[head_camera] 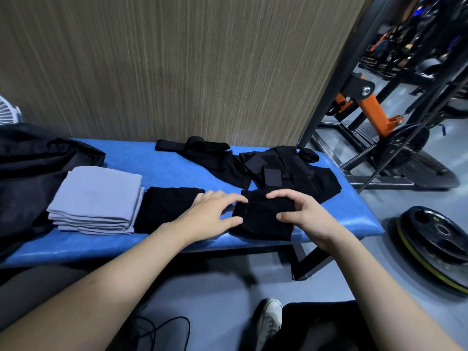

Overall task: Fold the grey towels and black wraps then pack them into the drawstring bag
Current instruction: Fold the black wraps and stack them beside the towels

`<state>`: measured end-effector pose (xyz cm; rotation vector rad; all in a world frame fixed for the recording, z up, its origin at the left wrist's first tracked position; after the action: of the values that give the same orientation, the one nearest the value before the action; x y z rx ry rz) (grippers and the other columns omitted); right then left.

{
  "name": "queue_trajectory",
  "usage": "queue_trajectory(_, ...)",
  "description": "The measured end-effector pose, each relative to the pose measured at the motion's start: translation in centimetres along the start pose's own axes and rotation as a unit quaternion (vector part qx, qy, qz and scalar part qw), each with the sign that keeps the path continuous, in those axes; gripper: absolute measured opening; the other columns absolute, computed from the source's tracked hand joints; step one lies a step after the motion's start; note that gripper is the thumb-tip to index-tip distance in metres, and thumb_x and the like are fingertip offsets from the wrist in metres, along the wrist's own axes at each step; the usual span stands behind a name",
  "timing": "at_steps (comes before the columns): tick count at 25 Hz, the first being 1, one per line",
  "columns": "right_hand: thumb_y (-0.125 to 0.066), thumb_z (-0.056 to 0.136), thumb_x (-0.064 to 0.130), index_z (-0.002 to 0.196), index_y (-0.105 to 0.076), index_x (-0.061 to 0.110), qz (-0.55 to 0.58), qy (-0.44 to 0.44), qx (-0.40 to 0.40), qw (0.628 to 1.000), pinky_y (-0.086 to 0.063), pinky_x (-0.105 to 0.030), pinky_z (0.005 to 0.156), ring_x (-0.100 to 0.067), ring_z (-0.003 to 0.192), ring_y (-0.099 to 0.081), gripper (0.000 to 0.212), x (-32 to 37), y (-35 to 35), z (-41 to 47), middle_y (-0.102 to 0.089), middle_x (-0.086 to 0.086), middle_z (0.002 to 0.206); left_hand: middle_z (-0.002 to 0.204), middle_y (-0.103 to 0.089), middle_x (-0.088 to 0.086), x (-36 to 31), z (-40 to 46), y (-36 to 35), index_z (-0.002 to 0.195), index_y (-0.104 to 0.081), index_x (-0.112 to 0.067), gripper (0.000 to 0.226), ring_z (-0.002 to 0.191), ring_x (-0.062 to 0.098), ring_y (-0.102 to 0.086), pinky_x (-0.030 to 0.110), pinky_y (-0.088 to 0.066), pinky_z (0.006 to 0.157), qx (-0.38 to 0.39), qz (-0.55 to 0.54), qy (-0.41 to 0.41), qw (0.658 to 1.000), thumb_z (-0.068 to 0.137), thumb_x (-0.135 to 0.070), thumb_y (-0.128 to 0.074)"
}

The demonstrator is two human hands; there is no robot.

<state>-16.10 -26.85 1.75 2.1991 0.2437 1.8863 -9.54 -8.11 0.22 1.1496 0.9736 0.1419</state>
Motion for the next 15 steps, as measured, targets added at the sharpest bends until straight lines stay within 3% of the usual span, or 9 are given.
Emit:
queue_trajectory(4, -0.063, 0.081, -0.010, 0.118, -0.068, 0.017, 0.049, 0.051, 0.006, 0.997, -0.040, -0.050, 0.083, -0.030, 0.099, -0.056, 0.046, 1.6, -0.1, -0.2, -0.060, -0.025, 0.124, 0.114, -0.060, -0.023, -1.0, 0.0, 0.7, 0.128, -0.046, -0.057, 0.044, 0.111, 0.001, -0.057, 0.024, -0.040, 0.101, 0.008, -0.200, 0.014, 0.980, 0.093, -0.037, -0.063)
queue_trajectory(7, -0.062, 0.083, -0.014, 0.118, -0.066, 0.013, 0.064, 0.056, 0.020, 0.996, -0.043, -0.060, 0.090, -0.032, 0.102, -0.057, 0.044, 2.0, -0.9, 0.1, -0.059, -0.028, 0.126, 0.107, -0.067, 0.005, -0.8, 0.4, 1.8, 0.124, -0.055, -0.051, 0.045, 0.084, 0.009, -0.063, 0.025, -0.049, 0.085, -0.029, -0.307, 0.004, 0.951, 0.090, -0.024, -0.069)
queue_trajectory(9, -0.064, 0.082, -0.012, 0.118, -0.065, 0.011, 0.063, 0.056, 0.020, 0.996, -0.043, -0.066, 0.095, -0.032, 0.104, -0.057, 0.043, 2.3, -1.4, 0.5, -0.058, -0.028, 0.126, 0.100, -0.059, 0.022, -0.1, 0.4, 2.9, 0.119, -0.059, -0.050, 0.043, 0.066, 0.019, -0.048, 0.027, -0.045, 0.070, -0.064, -0.303, 0.023, 0.951, 0.087, -0.023, -0.071)
queue_trajectory(10, -0.065, 0.082, -0.012, 0.118, -0.065, 0.011, 0.061, 0.054, 0.015, 0.997, -0.044, -0.065, 0.095, -0.031, 0.103, -0.058, 0.042, 2.4, -1.7, 0.8, -0.058, -0.028, 0.125, 0.091, -0.055, 0.021, 0.3, 0.2, 3.4, 0.116, -0.061, -0.049, 0.040, 0.063, 0.018, -0.043, 0.027, -0.042, 0.065, -0.076, -0.294, 0.034, 0.952, 0.087, -0.023, -0.071)
queue_trajectory(12, -0.066, 0.085, -0.011, 0.118, -0.065, 0.012, 0.065, 0.044, -0.004, 0.997, -0.051, -0.052, 0.094, -0.025, 0.098, -0.061, 0.040, 2.7, -2.3, 1.4, -0.063, -0.023, 0.119, 0.076, -0.051, 0.000, 0.9, -0.5, 4.8, 0.108, -0.065, -0.048, 0.031, 0.059, 0.010, -0.040, 0.022, -0.036, 0.062, -0.097, -0.254, 0.043, 0.961, 0.089, -0.025, -0.071)
queue_trajectory(15, -0.069, 0.086, -0.006, 0.117, -0.066, 0.015, 0.075, 0.039, -0.011, 0.996, -0.055, -0.042, 0.091, -0.020, 0.088, -0.064, 0.037, 3.2, -4.5, 2.7, -0.064, -0.014, 0.107, 0.099, -0.058, -0.015, 2.2, -2.2, 7.6, 0.105, -0.066, -0.047, 0.024, 0.065, 0.004, -0.046, 0.023, -0.040, 0.071, -0.150, -0.163, 0.064, 0.973, 0.088, -0.030, -0.070)
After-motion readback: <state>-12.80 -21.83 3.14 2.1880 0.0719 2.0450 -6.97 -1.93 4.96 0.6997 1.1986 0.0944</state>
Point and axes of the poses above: each hand's wrist, its own z-axis towards the middle knuckle, its own y-axis out of the back of the hand, x = y × z, the point moved 9 cm from there along z, towards the middle knuckle
